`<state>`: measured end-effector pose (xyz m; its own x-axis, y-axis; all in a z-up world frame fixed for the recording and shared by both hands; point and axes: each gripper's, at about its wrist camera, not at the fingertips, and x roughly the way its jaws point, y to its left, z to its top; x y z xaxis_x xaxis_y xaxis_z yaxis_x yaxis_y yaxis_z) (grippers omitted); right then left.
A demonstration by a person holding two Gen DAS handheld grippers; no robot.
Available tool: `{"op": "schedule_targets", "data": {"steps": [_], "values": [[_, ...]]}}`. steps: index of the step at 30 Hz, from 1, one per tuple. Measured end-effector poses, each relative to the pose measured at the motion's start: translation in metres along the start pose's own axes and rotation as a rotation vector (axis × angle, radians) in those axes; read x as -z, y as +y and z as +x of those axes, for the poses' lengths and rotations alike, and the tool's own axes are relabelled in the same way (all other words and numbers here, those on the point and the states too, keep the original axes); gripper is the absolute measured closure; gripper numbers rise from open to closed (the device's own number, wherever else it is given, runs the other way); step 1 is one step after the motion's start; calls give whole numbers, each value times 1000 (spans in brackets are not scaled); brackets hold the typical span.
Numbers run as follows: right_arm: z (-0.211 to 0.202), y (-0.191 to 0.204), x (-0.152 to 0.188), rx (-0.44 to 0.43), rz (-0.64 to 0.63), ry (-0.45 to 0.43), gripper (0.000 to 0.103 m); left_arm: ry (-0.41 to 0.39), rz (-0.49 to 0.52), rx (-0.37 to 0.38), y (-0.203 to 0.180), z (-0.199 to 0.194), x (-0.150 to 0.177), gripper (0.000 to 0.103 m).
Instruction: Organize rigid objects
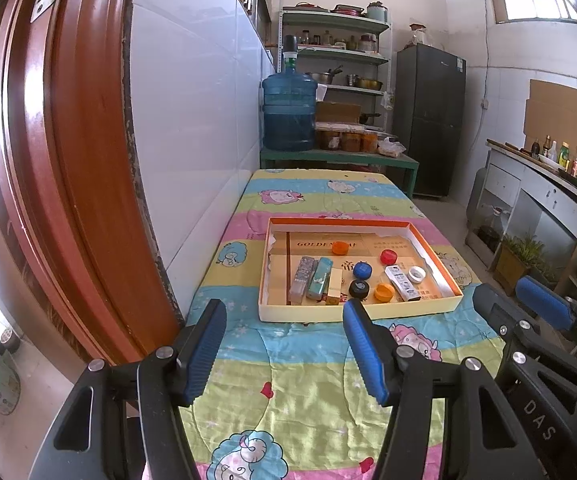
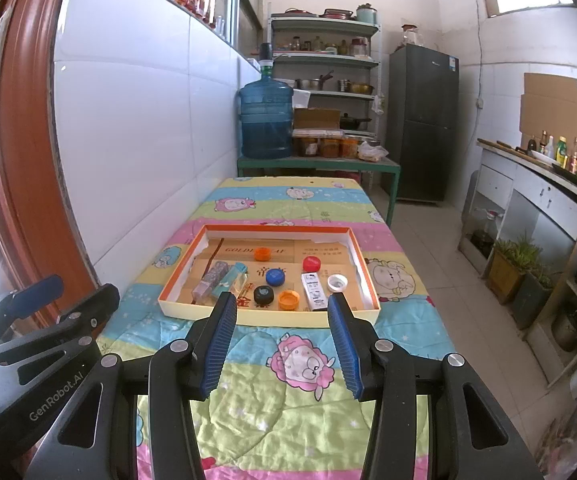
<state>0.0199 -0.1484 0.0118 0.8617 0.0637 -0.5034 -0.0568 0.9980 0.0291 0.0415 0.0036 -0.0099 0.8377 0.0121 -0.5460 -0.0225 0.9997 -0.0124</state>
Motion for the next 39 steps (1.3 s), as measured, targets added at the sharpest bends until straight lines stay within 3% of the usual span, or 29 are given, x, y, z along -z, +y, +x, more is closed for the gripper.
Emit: {"op": "schedule_targets", "data": {"steps": [39], "values": [[3, 0, 0, -1, 1, 4, 54, 2, 0, 2, -2, 1, 4, 42]]}}
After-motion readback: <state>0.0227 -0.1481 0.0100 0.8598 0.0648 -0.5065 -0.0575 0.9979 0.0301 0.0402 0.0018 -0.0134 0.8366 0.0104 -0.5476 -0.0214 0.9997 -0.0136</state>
